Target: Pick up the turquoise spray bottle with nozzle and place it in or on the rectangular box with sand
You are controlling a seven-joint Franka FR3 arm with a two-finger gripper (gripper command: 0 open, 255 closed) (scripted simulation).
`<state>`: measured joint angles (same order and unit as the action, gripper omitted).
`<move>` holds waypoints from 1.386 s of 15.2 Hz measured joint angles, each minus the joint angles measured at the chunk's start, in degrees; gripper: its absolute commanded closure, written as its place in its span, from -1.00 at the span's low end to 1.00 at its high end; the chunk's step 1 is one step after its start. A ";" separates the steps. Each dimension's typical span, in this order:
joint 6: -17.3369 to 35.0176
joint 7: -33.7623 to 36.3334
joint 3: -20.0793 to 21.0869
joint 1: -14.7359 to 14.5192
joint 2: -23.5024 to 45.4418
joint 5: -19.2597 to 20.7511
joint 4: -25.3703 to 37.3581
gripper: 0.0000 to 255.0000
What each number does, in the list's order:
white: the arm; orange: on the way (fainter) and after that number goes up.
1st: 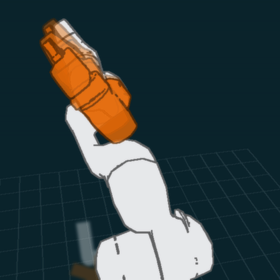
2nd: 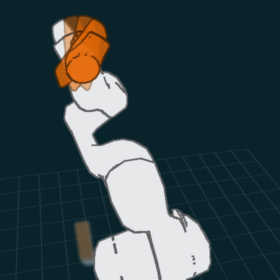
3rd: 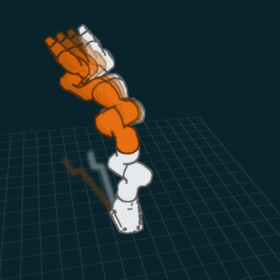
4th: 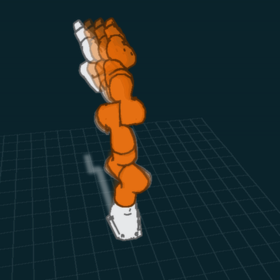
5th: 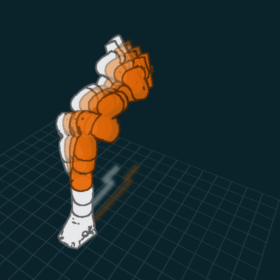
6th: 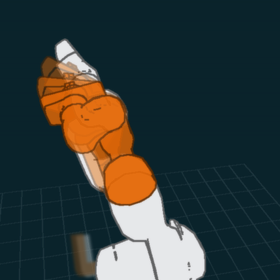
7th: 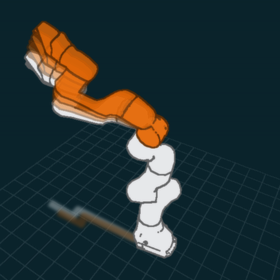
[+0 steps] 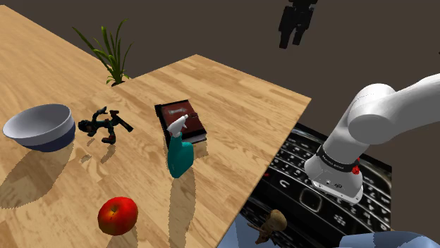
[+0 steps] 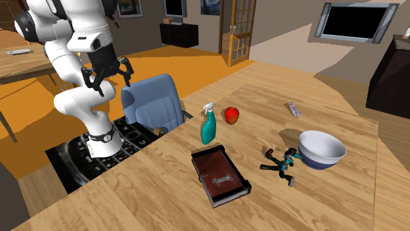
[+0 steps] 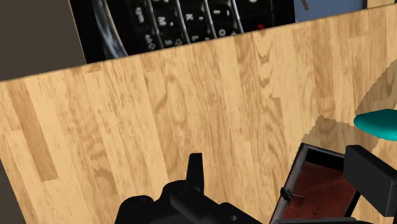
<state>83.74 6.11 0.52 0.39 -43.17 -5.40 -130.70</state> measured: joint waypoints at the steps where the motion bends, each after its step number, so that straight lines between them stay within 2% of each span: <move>1: 0.00 0.00 0.00 0.00 0.00 0.00 0.00 -1.00; 4: 1.42 5.41 2.06 0.66 -0.25 -2.81 -2.42 -1.00; 11: 8.58 23.77 10.03 1.94 0.43 -13.52 -9.95 -1.00; 21: 24.83 48.21 22.75 2.79 10.36 -29.29 -13.77 -1.00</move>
<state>108.57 54.31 23.27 3.18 -32.82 -34.69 -144.47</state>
